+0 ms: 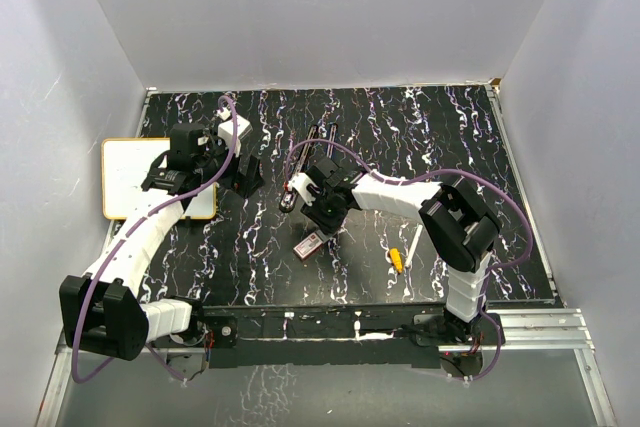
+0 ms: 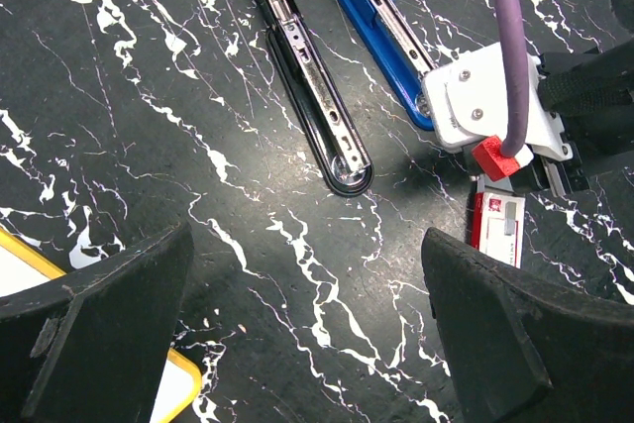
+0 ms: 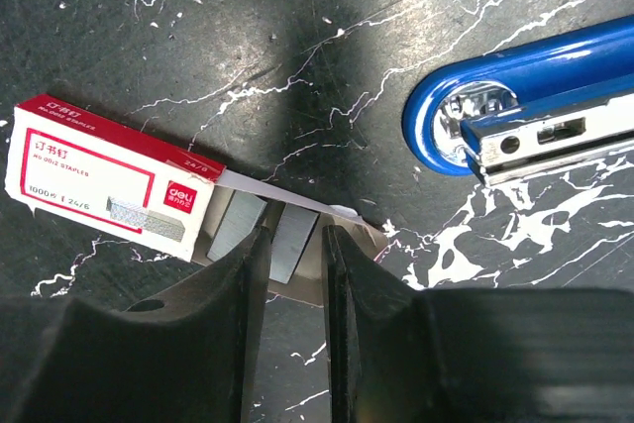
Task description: Load the staples into the stapler
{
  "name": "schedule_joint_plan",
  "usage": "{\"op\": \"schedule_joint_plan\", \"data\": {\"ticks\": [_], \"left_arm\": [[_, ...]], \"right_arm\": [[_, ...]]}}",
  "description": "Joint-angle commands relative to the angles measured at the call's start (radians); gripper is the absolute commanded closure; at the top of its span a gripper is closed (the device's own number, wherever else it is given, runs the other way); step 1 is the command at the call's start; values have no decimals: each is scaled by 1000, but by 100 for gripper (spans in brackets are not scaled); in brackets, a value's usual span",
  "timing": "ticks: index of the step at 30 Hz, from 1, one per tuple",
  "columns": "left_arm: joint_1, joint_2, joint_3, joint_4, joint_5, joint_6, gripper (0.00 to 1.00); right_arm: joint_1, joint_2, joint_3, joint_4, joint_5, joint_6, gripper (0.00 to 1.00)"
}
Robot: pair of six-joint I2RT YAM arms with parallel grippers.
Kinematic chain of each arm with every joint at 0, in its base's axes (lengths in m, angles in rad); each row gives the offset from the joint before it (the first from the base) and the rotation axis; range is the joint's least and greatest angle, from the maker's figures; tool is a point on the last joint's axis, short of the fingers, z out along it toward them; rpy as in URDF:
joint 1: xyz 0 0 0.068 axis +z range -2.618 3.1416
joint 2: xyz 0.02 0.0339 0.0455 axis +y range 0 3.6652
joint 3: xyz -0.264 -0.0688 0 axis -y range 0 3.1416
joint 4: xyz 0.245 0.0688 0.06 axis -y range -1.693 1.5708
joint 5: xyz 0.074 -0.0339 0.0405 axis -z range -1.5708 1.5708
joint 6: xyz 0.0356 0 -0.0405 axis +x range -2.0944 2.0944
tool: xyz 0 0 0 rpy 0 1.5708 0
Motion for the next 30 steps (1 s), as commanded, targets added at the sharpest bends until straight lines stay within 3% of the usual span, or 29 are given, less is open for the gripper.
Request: {"op": "schedule_joint_plan", "data": {"ticks": [1, 11, 20, 30], "left_arm": [[1, -35, -4, -10, 24, 7, 3], [2, -30, -5, -7, 26, 8, 3], [1, -36, -7, -8, 26, 10, 3], [1, -37, -3, -11, 30, 9, 3]], "right_arm": [[2, -18, 6, 37, 71, 2, 70], [2, -22, -12, 31, -30, -18, 64], [2, -30, 15, 22, 18, -21, 76], [-1, -54, 46, 15, 57, -30, 82]]}}
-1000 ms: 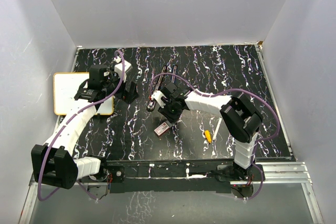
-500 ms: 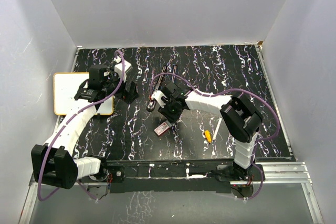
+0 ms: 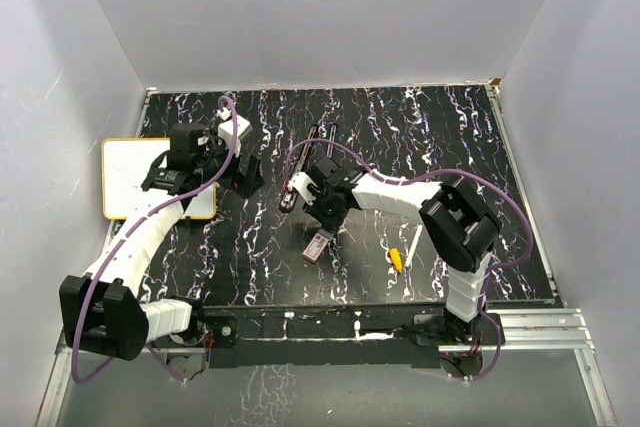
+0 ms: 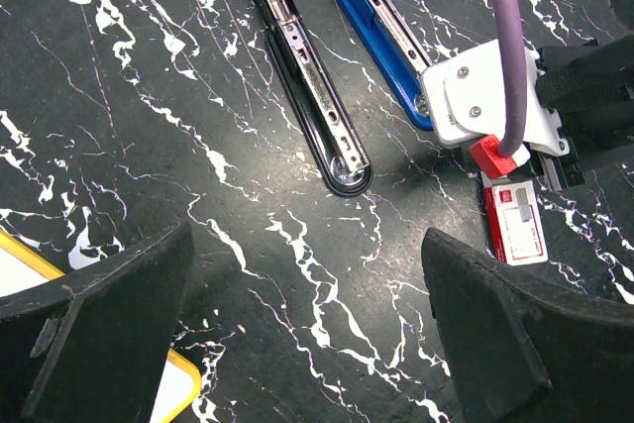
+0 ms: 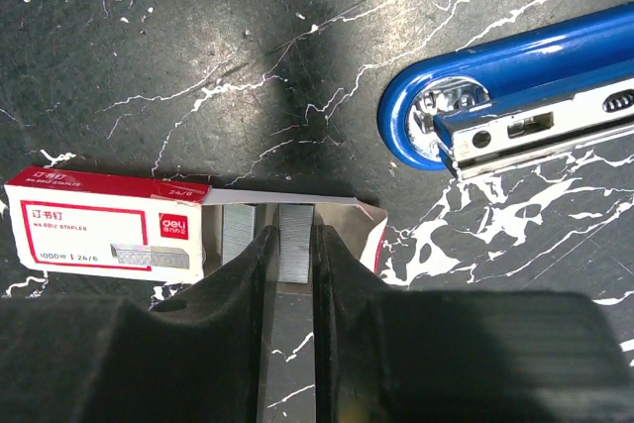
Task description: Load the staples into the stapler
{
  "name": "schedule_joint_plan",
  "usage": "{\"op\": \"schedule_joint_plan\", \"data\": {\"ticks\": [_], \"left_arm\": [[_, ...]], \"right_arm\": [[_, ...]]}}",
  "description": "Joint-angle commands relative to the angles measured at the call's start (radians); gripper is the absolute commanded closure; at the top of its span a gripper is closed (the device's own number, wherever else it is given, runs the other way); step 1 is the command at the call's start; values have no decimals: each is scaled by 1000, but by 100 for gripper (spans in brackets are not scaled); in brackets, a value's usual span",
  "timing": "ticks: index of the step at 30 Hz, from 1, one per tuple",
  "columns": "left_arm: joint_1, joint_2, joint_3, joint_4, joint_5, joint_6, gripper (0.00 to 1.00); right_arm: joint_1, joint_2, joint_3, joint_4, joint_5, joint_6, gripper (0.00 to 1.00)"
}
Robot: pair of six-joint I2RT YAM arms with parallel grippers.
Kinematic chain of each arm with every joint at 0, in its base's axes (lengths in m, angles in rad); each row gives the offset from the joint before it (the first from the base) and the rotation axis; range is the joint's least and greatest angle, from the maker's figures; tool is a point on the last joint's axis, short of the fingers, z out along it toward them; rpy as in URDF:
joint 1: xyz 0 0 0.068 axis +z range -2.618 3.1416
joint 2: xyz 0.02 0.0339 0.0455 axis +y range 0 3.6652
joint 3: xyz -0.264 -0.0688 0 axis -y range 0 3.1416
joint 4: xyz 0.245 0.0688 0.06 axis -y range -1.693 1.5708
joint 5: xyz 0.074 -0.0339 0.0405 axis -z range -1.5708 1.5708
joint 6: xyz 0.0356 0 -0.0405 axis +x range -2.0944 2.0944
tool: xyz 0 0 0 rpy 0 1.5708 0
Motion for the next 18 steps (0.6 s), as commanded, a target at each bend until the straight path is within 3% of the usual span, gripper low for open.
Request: {"op": "schedule_joint_plan", "data": {"ticks": [1, 18], "left_arm": [[2, -37, -3, -11, 26, 8, 3], [1, -39, -10, -8, 25, 11, 3]], "right_arm": [[0, -54, 45, 12, 22, -6, 83], [0, -79, 75, -25, -50, -43, 84]]}}
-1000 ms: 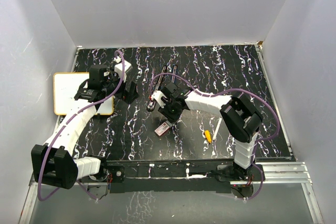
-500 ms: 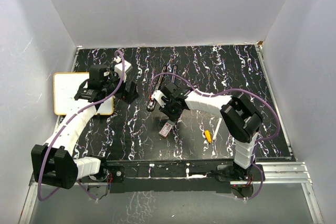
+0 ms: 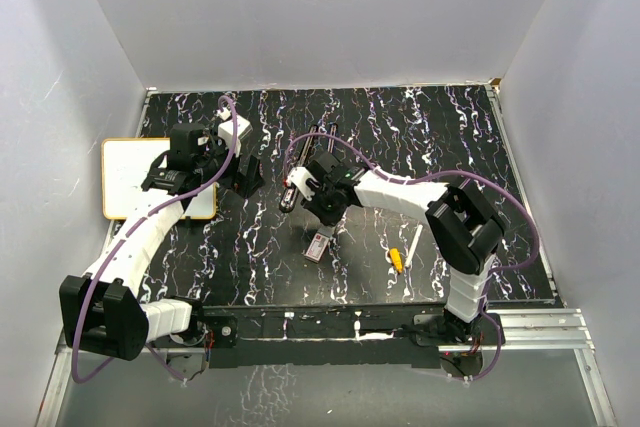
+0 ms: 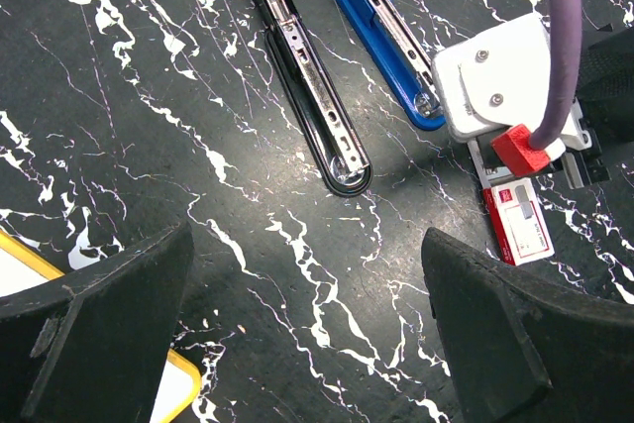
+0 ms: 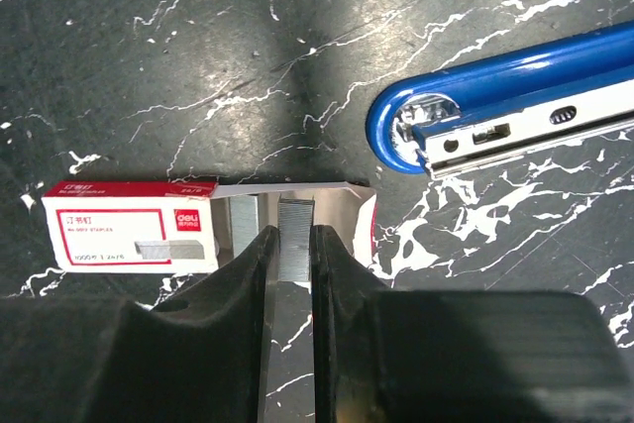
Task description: Load the staples into the stapler
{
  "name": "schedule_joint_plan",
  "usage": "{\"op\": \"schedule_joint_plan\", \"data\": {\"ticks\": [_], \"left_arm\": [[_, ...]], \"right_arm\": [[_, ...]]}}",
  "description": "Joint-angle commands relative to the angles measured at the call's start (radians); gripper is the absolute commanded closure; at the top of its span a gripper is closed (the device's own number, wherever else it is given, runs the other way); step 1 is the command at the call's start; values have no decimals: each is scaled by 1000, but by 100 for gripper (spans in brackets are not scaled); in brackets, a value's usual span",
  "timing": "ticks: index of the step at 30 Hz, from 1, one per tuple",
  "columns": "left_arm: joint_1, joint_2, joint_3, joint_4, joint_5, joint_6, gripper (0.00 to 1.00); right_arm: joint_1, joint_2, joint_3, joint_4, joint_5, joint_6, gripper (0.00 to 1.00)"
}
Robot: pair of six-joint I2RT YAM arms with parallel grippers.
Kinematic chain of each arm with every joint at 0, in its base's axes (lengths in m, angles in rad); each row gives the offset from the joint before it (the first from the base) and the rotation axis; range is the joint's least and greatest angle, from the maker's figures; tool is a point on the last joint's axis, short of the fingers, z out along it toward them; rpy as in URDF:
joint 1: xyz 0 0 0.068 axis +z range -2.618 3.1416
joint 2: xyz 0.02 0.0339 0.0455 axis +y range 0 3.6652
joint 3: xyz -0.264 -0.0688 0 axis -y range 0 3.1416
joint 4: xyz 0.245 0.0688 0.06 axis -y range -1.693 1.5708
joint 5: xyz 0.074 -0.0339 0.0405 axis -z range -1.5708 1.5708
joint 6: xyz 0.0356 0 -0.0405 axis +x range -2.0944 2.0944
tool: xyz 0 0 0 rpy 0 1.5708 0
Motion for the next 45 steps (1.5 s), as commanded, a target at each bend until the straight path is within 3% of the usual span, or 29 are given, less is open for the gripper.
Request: {"op": "schedule_joint_plan", "data": {"ticks": [1, 8, 16, 21, 28, 45], "left_arm": [[1, -38, -10, -8, 24, 11, 3], [1, -39, -14, -7, 26, 11, 3], [2, -39, -17, -5, 29, 11, 3], [2, -38, -17, -4, 29, 14, 3], [2, -40, -21, -3, 29, 19, 3], [1, -40, -21, -5, 29, 19, 3]], "right_arm": [[0, -55, 49, -26, -76, -40, 84], [-1, -58, 49, -67, -157, -74, 78], [0, -76, 38, -39, -142, -75, 54], [0, -61, 39, -35, -106, -72, 59], [0, -50, 27, -46, -170, -78, 68], [0, -5, 24, -40, -122, -54, 68]]}}
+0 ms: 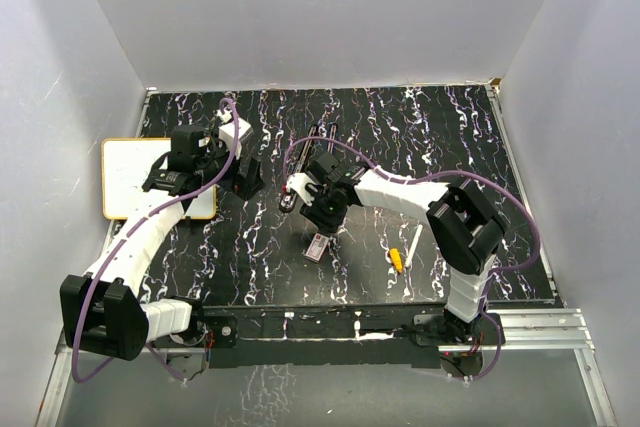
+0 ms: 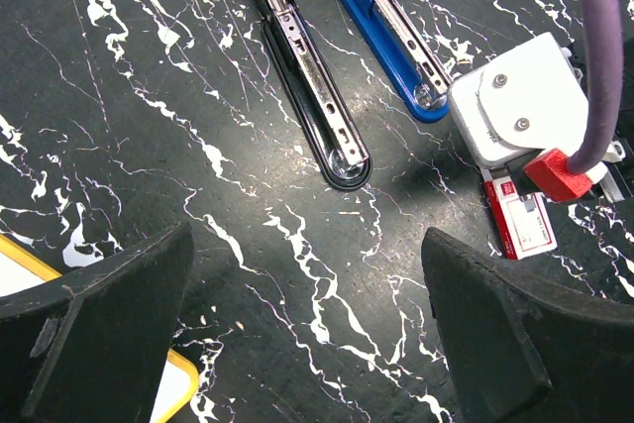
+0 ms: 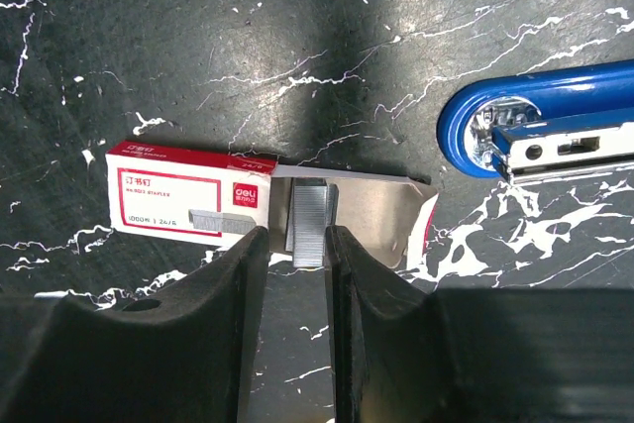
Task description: Load the staples into the stapler
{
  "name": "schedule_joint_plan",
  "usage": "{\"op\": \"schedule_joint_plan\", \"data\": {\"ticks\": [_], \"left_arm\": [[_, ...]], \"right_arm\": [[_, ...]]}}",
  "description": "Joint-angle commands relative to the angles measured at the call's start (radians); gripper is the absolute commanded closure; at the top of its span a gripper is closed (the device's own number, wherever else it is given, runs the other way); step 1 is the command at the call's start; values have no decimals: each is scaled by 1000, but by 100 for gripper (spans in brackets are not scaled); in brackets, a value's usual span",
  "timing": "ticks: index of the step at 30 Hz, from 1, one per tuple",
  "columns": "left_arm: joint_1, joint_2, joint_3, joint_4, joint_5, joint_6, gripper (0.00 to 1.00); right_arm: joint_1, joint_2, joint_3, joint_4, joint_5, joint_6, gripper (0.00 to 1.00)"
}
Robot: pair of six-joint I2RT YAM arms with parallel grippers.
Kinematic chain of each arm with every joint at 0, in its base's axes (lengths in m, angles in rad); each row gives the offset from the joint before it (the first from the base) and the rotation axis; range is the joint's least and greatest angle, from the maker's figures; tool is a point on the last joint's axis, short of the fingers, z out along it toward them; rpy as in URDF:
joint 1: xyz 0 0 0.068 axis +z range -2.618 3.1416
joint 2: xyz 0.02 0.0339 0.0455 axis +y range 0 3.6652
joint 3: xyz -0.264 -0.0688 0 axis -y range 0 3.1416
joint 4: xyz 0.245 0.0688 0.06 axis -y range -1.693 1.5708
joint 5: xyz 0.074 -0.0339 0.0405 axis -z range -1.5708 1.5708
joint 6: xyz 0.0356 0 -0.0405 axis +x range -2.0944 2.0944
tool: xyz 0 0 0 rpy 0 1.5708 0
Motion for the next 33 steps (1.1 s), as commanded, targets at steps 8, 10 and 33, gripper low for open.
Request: {"op": "schedule_joint_plan", "data": {"ticks": [8, 10, 33], "left_arm": [[1, -40, -6, -7, 26, 9, 3], [2, -41, -7, -7, 26, 10, 3], [1, -44, -7, -9, 26, 11, 3]], "right_arm": [[0, 18, 14, 26, 11, 10, 68], [0, 19, 15, 23, 7, 9, 68], [-9, 31, 31, 22, 40, 1, 75]]}}
